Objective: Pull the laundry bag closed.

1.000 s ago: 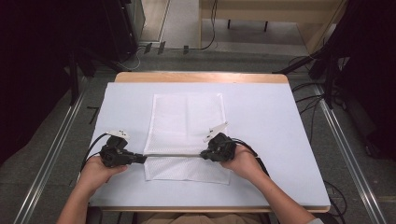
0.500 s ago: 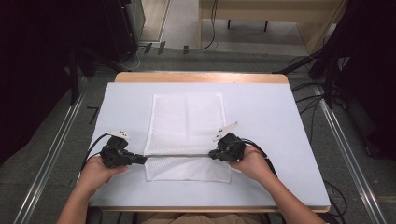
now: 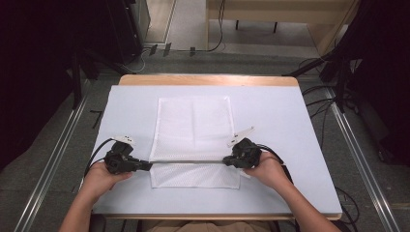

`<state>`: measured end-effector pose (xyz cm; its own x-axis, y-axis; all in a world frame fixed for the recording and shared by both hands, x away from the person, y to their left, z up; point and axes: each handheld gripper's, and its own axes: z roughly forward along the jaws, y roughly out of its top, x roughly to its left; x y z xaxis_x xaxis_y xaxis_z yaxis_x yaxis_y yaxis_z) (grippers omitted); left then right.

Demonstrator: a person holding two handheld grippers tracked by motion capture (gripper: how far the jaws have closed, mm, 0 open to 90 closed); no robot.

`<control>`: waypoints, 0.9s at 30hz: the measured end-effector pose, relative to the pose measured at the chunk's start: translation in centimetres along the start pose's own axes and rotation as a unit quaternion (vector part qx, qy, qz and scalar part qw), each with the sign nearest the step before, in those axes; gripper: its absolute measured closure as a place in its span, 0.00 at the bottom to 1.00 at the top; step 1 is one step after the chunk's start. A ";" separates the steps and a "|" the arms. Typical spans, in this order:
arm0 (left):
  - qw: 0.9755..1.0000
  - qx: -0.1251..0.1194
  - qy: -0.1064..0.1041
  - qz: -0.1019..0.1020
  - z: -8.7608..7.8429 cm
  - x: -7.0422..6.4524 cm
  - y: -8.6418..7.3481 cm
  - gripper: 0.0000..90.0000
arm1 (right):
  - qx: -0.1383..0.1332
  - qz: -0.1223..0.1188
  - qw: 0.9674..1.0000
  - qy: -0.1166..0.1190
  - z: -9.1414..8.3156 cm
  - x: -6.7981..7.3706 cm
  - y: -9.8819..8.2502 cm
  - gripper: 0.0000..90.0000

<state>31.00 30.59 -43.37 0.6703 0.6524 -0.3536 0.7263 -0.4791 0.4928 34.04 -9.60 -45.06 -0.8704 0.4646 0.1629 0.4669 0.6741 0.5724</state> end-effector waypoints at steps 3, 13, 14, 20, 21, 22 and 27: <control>1.000 -0.001 -0.002 -0.001 0.0 0.0 0.0 0.97 | 0.000 0.001 1.000 -0.001 0.0 0.0 -0.1 0.98; 1.000 -0.001 -0.005 -0.002 -0.1 0.1 -0.1 0.97 | 0.003 0.013 1.000 -0.004 -0.5 -0.6 -0.9 0.98; 1.000 -0.001 -0.005 -0.002 0.0 0.1 -0.1 0.97 | 0.003 0.013 1.000 -0.003 -0.5 -0.6 -1.0 0.98; 1.000 -0.004 -0.006 -0.001 -0.1 0.1 0.0 0.97 | 0.002 0.012 1.000 -0.004 -0.8 -0.5 -1.1 0.98; 1.000 -0.003 -0.004 -0.001 0.0 0.1 0.0 0.97 | 0.002 0.013 1.000 -0.007 -0.7 -0.5 -1.1 0.98; 1.000 -0.003 -0.004 -0.001 0.0 0.1 0.0 0.97 | 0.003 0.015 1.000 -0.006 -0.7 -0.5 -1.0 0.98; 1.000 -0.007 0.012 -0.009 0.0 0.3 -0.1 0.89 | -0.007 0.002 1.000 -0.004 -0.6 -0.1 -0.9 0.97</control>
<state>31.11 30.84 -43.54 0.6534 0.6748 -0.3430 0.7358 -0.4596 0.4973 33.59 -10.64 -45.09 -0.8675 0.4712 0.1594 0.4678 0.6638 0.5835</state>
